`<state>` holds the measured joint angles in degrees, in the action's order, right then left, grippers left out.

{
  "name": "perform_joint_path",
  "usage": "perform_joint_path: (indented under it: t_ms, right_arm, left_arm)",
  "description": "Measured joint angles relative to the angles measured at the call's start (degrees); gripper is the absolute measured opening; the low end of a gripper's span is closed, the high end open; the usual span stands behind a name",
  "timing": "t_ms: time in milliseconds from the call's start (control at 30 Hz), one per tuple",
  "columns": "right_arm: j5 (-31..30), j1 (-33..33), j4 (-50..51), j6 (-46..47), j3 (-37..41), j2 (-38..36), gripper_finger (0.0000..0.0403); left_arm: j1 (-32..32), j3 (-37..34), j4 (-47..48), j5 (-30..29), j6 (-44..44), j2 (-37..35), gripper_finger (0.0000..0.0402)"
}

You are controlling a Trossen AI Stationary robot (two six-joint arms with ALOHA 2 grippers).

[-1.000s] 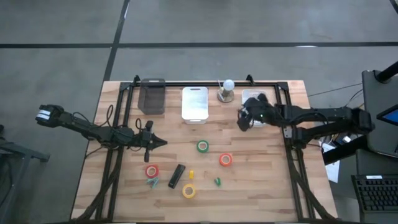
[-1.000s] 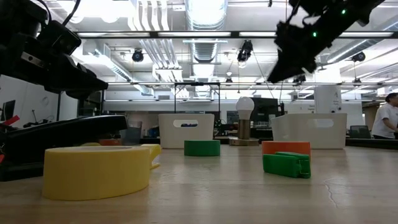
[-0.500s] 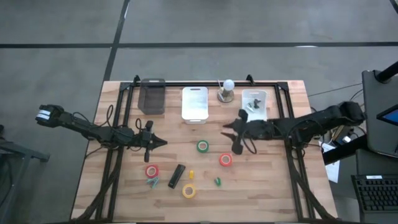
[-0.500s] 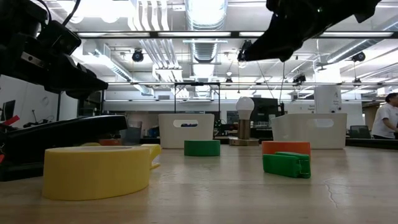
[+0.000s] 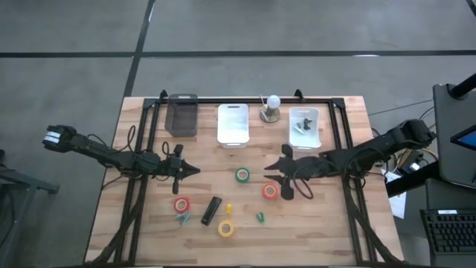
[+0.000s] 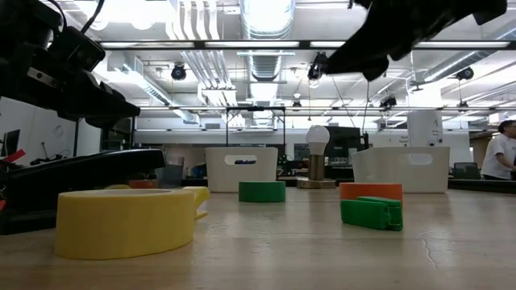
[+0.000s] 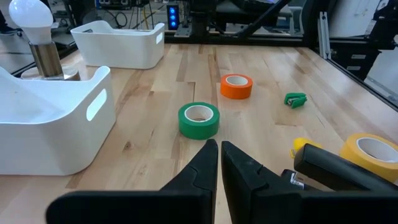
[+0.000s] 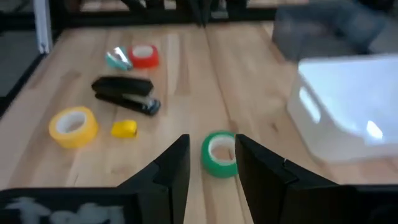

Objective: Pick and place Stapler, Stapler remover, tape
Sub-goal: Put the top orange tape into the left white bin

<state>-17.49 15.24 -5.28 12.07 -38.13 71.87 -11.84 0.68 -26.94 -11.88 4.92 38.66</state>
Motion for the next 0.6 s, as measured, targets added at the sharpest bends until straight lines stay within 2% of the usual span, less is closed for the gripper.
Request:
perform_joint_path:
  t_ms: [333, 600]
  right_arm:
    - [-0.5, 0.2, 0.6, 6.6, 0.1, 10.5, 0.0152]
    - [-0.5, 0.0, 3.4, 9.0, 0.0, 14.3, 0.0193]
  left_arm:
    - [0.0, 0.0, 0.0, 0.0, 0.0, 0.0, 0.0023]
    - [0.0, 0.0, 0.0, 0.0, 0.0, 0.0, 0.0023]
